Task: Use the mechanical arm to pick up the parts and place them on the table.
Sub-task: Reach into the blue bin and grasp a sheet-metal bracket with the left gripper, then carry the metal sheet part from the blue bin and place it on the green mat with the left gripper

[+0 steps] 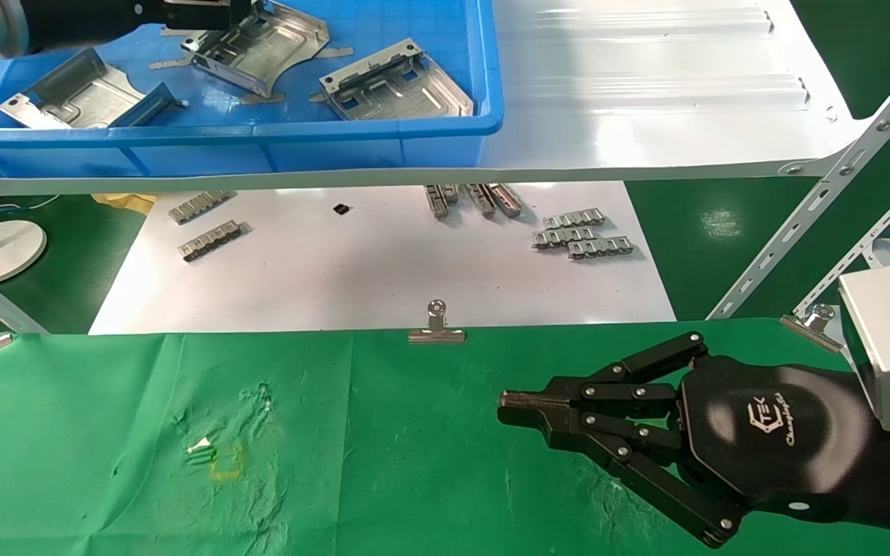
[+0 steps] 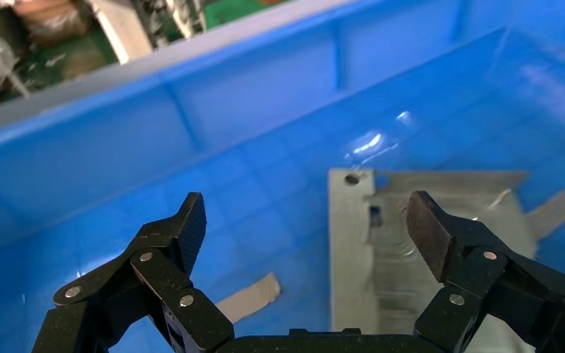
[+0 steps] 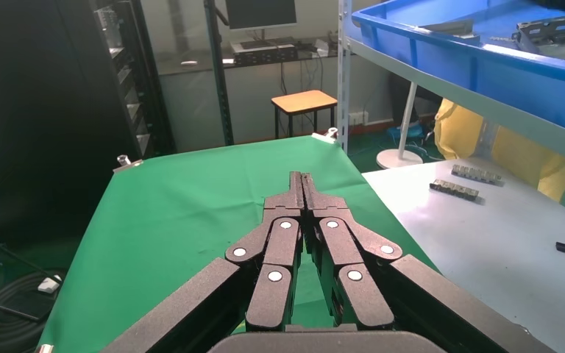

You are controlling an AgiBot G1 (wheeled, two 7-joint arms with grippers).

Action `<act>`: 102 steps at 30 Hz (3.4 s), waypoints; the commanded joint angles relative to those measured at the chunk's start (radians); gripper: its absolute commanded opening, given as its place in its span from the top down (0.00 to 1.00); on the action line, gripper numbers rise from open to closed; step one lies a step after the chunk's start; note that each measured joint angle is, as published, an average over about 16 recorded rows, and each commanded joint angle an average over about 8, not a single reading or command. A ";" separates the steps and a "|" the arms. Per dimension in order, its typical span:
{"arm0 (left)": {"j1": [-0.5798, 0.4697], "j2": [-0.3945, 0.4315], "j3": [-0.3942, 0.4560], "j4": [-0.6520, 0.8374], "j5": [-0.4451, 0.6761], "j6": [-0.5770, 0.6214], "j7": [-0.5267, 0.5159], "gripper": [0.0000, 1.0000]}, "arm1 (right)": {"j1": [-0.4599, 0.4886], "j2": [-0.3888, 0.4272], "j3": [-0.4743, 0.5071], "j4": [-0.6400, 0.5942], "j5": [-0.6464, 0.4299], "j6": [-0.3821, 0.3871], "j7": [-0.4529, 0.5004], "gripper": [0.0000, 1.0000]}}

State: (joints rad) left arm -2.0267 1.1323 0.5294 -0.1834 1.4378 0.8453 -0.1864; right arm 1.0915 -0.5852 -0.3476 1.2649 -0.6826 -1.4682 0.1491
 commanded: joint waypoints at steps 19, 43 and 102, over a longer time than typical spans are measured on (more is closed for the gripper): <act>-0.047 0.053 0.017 0.149 0.030 -0.015 0.044 1.00 | 0.000 0.000 0.000 0.000 0.000 0.000 0.000 0.00; -0.075 0.023 -0.007 0.146 -0.005 0.057 0.110 1.00 | 0.000 0.000 -0.001 0.000 0.000 0.000 0.000 0.00; 0.320 -0.395 0.470 -0.256 -0.320 0.653 0.770 0.00 | 0.000 0.001 -0.001 0.000 0.001 0.001 -0.001 0.00</act>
State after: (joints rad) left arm -1.7089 0.7322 0.9948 -0.4502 1.1109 1.5083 0.5859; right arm 1.0919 -0.5847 -0.3489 1.2649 -0.6817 -1.4677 0.1485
